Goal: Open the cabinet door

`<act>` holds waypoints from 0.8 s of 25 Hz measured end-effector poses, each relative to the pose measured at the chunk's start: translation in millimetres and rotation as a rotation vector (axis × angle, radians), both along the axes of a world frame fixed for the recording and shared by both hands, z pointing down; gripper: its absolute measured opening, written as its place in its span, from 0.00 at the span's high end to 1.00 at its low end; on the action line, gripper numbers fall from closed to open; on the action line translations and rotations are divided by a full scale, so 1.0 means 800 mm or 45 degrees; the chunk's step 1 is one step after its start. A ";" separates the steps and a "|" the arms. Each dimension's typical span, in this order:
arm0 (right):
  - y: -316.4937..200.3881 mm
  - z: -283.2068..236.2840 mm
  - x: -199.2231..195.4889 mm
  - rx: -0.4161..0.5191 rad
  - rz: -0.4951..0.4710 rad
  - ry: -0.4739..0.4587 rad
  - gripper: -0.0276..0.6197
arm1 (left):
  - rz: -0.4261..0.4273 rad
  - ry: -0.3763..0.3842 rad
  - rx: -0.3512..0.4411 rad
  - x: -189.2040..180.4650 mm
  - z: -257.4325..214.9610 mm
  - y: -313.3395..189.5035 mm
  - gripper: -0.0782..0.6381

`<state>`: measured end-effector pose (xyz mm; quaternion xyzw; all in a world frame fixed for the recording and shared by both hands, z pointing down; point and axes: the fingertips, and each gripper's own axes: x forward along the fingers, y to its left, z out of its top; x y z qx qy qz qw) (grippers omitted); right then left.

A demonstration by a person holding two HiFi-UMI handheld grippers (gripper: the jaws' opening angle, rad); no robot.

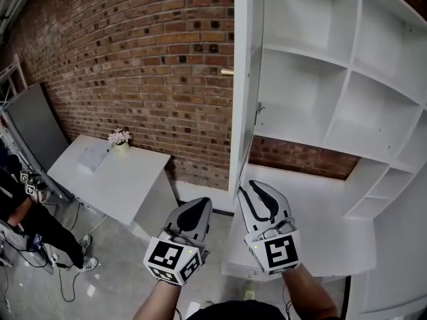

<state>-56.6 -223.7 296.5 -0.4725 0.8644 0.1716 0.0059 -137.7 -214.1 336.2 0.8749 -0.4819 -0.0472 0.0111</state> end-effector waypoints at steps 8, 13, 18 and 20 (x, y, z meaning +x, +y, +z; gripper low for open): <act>0.000 0.006 0.034 -0.042 0.042 -0.071 0.89 | 0.014 0.000 -0.005 0.003 0.000 0.000 0.89; 0.002 0.011 0.049 -0.079 0.060 -0.110 0.90 | 0.025 -0.006 -0.010 0.006 0.001 0.003 0.89; 0.000 0.030 0.067 -0.137 0.096 -0.126 0.92 | 0.019 -0.009 -0.008 0.003 0.001 0.005 0.89; -0.001 0.037 0.071 -0.165 0.102 -0.135 0.93 | 0.017 -0.008 -0.006 0.001 -0.001 0.005 0.89</act>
